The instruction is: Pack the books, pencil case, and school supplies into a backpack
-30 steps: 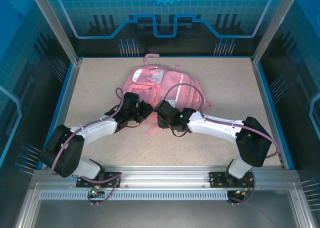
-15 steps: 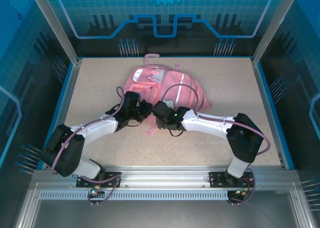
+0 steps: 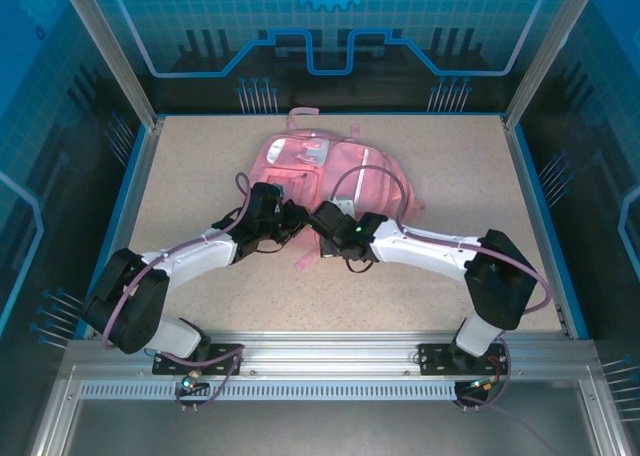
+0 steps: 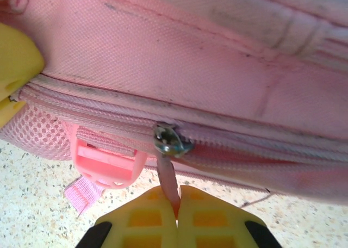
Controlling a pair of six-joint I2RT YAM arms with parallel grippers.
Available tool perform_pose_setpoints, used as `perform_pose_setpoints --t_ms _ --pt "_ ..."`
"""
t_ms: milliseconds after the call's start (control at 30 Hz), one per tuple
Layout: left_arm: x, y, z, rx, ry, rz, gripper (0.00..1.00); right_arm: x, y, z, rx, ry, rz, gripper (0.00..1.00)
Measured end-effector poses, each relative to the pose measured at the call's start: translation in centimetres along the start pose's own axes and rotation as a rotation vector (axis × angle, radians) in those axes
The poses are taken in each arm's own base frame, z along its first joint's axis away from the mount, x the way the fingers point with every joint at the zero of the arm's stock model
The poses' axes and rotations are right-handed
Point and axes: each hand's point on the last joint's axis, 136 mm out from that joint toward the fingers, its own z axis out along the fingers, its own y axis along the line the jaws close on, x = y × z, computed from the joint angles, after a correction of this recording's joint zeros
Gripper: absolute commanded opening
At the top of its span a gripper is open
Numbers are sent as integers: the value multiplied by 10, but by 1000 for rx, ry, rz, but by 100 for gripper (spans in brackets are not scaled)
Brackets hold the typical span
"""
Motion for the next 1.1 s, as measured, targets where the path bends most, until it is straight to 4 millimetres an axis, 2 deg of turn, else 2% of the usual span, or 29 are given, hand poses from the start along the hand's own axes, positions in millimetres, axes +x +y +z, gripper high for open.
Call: perform_pose_setpoints --t_ms 133,233,333,433,533,600,667,800,900,1000,1100 --pt "2 -2 0 6 7 16 0 0 -24 -10 2 -9 34 0" --pt "-2 4 -1 -16 -3 16 0 2 -69 -12 100 -3 74 0" --pt "-6 7 -3 -23 -13 19 0 5 -103 -13 175 6 105 0" --pt "-6 6 -3 -23 -16 28 0 5 -112 -19 188 3 110 1" --pt "-6 6 -3 -22 -12 29 0 3 -103 -23 131 9 79 17" --pt "-6 6 -3 -21 -11 30 0 3 -92 -25 77 25 49 37" --pt "-5 6 -3 -19 -7 29 0 0 -76 -29 11 36 32 46" --pt "-5 5 -3 -17 -3 29 0 -18 -35 -41 -125 24 26 53" --pt "-4 5 -3 -16 -1 29 0 -36 -14 -43 -175 6 47 53" --pt "-4 5 -3 -16 -1 29 0 -45 -3 -35 -174 9 65 53" --pt "-4 5 -3 -16 0 29 0 -45 0 -25 -162 27 82 53"
